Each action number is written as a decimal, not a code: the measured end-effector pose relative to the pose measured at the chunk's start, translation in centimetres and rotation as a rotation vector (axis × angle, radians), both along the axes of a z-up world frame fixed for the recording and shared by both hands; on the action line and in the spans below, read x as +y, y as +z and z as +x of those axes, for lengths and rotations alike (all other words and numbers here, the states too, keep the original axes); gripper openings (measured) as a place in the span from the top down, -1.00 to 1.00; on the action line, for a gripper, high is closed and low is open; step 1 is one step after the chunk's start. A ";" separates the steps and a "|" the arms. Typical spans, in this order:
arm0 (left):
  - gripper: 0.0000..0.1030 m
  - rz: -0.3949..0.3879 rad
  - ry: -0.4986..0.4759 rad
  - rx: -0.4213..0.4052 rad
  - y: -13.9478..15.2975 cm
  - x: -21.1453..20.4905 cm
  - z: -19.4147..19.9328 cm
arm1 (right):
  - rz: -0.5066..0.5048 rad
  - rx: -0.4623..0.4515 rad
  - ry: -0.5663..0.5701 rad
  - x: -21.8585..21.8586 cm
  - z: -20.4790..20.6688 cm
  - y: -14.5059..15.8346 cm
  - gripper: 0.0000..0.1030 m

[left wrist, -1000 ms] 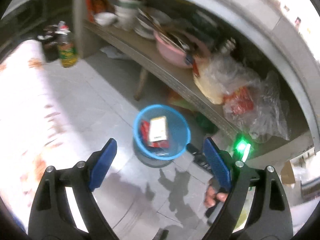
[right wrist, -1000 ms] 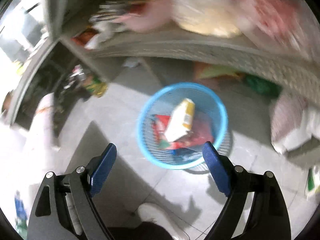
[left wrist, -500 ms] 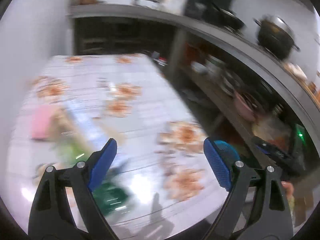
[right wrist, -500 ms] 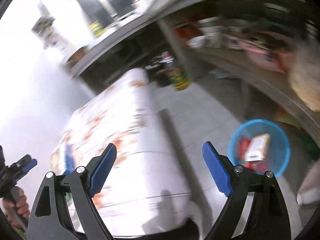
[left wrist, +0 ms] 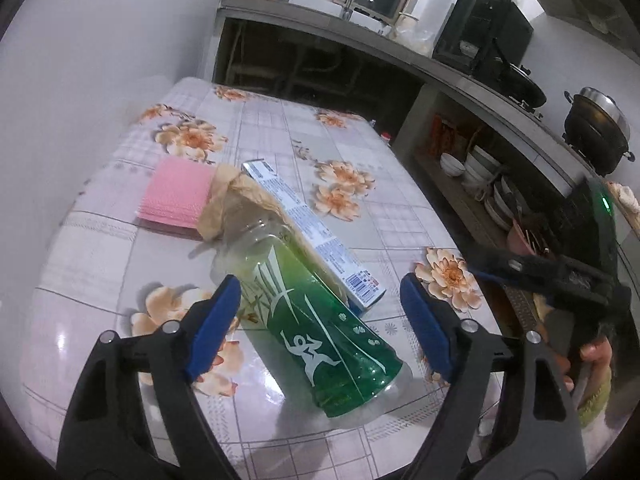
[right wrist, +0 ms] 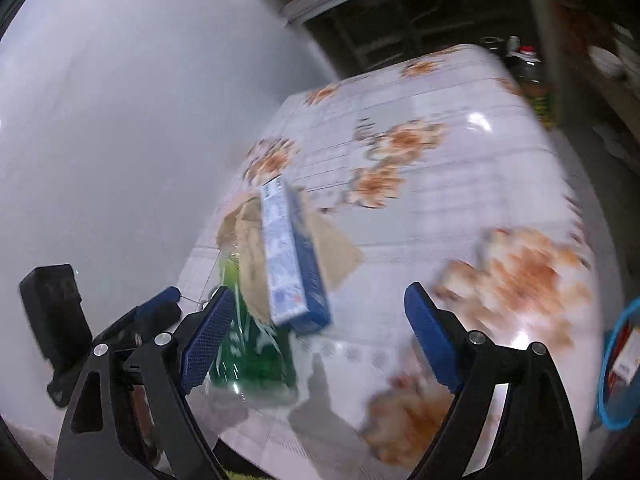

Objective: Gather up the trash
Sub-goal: 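Grasp the green bottle with the left tool while the right tool grasps the toothpaste box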

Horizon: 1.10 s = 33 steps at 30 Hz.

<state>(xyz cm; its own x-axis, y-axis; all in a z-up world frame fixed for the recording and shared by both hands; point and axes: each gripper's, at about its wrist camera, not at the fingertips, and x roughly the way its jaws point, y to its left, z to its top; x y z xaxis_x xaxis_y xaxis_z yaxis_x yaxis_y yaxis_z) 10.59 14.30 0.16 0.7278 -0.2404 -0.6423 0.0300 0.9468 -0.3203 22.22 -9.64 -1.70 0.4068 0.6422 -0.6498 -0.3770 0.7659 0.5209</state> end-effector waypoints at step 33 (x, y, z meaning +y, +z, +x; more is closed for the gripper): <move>-0.07 -0.027 -0.023 0.040 -2.6 2.1 0.7 | -0.128 0.234 0.184 10.8 9.0 -3.1 0.26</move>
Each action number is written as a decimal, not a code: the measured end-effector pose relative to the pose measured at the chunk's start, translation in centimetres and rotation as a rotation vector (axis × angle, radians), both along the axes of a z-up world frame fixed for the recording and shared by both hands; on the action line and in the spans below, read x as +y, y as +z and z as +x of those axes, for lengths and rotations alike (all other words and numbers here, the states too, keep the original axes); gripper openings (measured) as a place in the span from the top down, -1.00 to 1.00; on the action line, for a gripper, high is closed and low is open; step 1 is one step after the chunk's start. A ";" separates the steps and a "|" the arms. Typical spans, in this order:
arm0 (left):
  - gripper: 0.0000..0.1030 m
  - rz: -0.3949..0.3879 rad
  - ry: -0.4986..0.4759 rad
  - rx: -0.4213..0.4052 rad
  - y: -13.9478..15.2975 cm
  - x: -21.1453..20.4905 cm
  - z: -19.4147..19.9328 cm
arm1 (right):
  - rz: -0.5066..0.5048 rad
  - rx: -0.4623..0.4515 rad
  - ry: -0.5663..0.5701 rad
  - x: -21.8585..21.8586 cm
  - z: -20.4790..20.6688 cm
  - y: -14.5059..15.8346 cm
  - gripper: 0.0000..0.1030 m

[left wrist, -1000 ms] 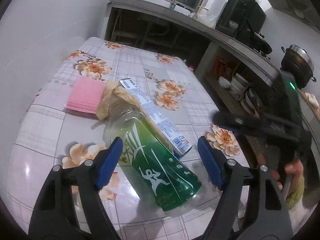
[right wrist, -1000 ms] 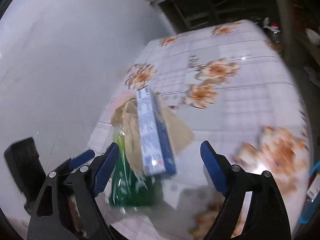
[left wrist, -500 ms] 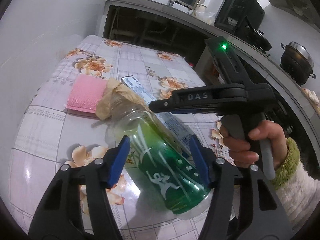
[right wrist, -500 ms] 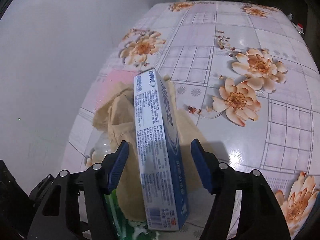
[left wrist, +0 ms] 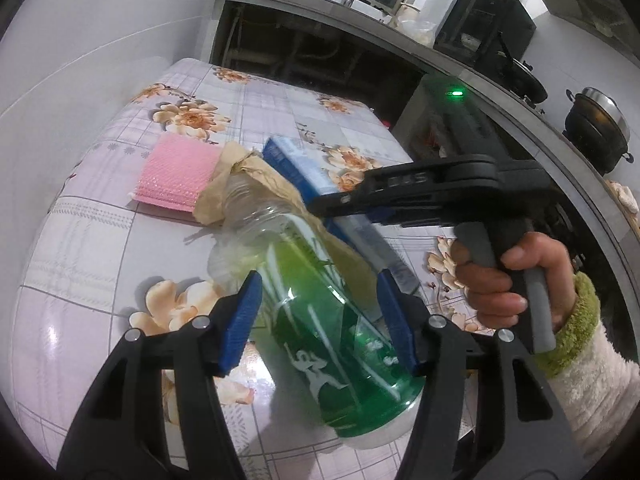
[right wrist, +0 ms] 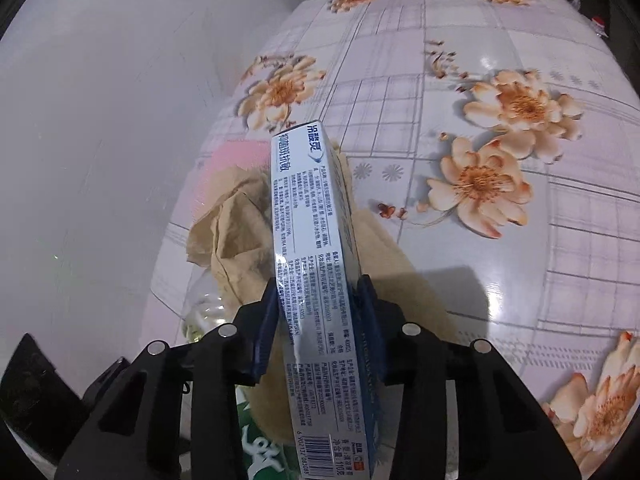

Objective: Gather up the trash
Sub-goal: 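Grasp the green bottle with the left tool while the right tool grasps the toothpaste box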

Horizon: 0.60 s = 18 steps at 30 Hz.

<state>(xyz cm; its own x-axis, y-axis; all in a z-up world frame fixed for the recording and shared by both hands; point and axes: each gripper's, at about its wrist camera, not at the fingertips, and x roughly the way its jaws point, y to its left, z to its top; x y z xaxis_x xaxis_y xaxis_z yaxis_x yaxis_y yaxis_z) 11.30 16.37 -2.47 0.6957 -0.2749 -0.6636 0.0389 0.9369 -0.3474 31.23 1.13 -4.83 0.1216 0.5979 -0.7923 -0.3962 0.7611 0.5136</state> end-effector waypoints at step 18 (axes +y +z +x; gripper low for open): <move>-0.04 -0.011 0.063 -0.021 0.8 1.5 -0.6 | 0.041 -0.140 -0.014 -5.1 -6.4 6.0 0.01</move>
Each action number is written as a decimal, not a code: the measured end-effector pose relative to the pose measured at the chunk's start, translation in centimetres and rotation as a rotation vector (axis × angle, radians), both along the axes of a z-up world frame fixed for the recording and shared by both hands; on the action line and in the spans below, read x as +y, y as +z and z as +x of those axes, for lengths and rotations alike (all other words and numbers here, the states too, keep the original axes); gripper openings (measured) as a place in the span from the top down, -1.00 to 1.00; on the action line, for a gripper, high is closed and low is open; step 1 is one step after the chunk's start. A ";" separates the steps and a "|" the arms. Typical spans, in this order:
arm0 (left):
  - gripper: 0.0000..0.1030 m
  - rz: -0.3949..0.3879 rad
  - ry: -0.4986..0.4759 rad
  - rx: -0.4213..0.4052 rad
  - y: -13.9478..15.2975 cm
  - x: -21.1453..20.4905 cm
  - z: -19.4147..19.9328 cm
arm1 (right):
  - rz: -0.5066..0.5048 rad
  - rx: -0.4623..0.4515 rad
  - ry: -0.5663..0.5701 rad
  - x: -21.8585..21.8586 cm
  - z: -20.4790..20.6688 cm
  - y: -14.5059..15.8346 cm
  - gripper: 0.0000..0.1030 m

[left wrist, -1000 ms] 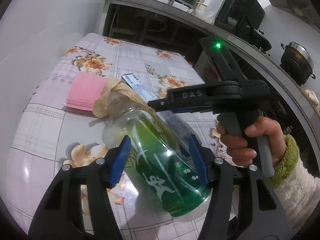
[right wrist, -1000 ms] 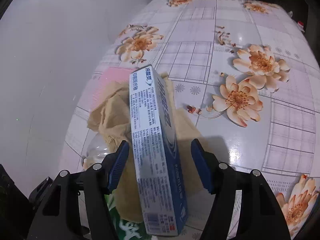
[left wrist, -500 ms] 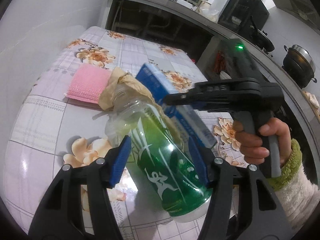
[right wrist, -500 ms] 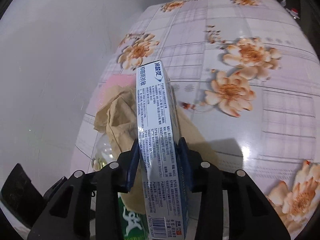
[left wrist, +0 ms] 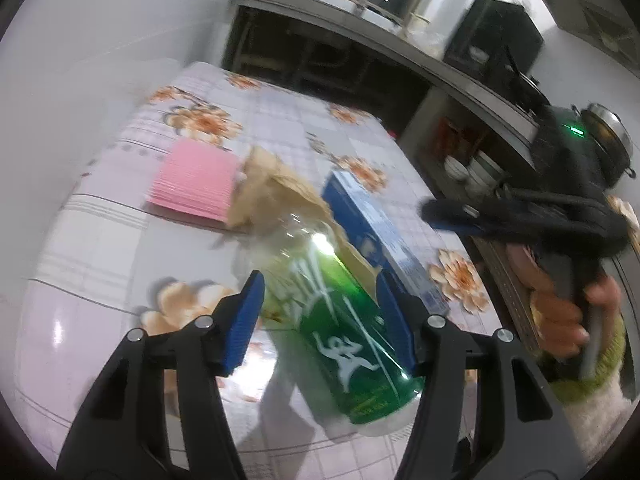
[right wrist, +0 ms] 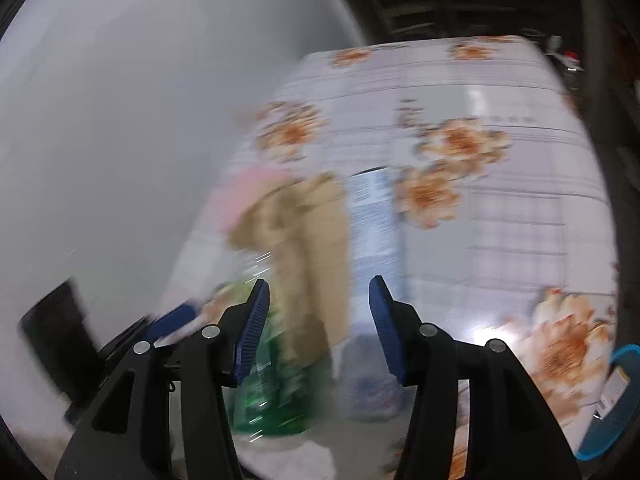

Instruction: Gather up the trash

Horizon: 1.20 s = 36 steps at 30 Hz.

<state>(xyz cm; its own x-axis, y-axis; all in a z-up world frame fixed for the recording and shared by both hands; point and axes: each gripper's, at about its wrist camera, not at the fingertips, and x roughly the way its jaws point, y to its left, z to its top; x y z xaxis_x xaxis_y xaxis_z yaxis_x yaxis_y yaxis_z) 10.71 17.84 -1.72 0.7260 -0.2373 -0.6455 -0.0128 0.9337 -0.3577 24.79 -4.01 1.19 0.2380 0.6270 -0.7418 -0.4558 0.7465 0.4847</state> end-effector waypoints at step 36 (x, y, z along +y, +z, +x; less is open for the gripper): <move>0.01 -0.021 0.142 0.046 -1.0 4.4 -0.3 | -0.129 0.175 0.217 8.0 -4.7 -6.9 -0.07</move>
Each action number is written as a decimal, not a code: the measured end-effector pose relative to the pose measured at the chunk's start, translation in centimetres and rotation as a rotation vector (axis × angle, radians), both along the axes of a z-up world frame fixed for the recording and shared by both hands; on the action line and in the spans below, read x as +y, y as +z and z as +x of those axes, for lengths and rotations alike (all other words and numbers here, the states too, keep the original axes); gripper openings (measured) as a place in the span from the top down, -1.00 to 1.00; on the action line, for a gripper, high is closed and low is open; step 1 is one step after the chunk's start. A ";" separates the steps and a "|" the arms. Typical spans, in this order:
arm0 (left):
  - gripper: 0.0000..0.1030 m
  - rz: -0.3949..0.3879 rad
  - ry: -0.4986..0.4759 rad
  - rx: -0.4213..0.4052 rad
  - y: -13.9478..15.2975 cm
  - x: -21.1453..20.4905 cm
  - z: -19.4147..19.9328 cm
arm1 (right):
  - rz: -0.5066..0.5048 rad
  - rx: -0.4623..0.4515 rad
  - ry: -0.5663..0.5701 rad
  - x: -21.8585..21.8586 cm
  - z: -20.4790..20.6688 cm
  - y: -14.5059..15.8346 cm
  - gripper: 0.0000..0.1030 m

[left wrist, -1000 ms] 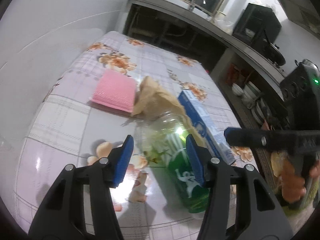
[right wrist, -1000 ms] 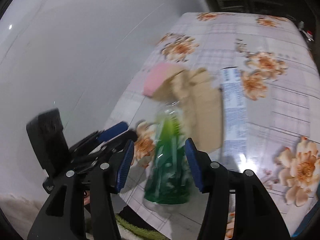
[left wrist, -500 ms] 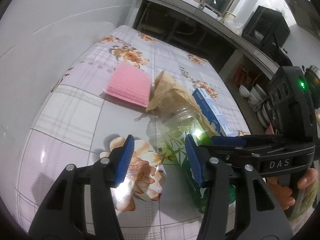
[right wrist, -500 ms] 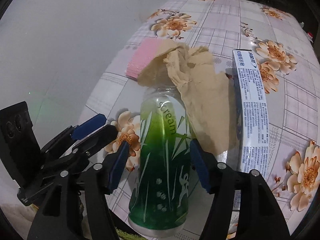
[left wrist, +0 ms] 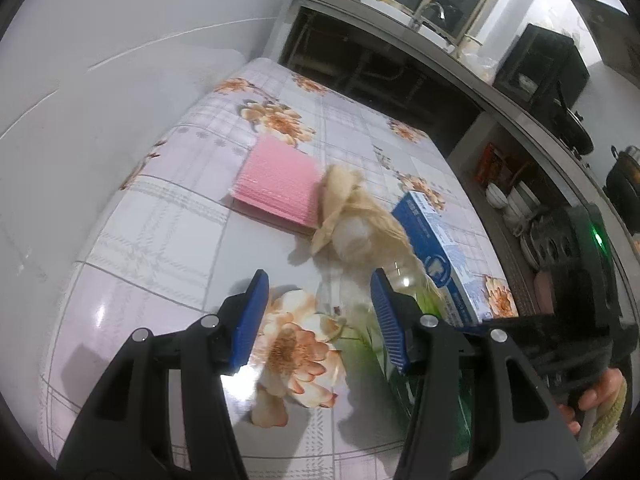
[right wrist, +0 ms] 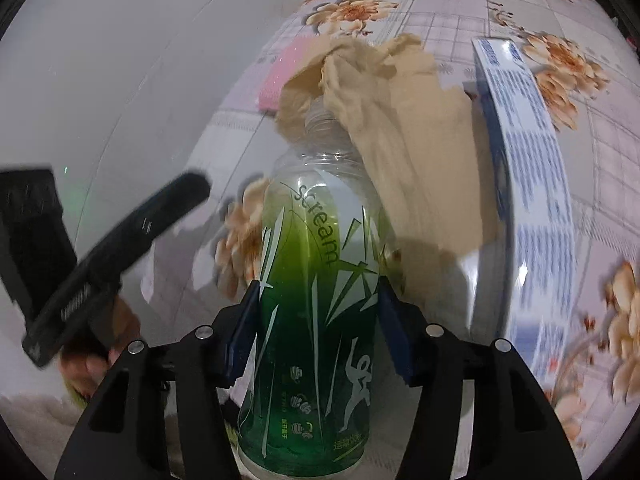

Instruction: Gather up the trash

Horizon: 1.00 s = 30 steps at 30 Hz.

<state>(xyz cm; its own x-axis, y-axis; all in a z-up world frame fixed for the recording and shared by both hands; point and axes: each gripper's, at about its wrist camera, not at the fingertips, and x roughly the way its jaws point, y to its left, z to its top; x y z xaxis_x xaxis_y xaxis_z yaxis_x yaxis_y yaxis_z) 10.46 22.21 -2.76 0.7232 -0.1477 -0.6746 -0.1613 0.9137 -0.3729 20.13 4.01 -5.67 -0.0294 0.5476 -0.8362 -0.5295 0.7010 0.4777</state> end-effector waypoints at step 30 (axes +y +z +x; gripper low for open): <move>0.52 0.421 -0.368 0.101 -5.2 -10.1 9.4 | 0.070 0.028 -0.365 -19.3 -10.1 -1.2 -0.06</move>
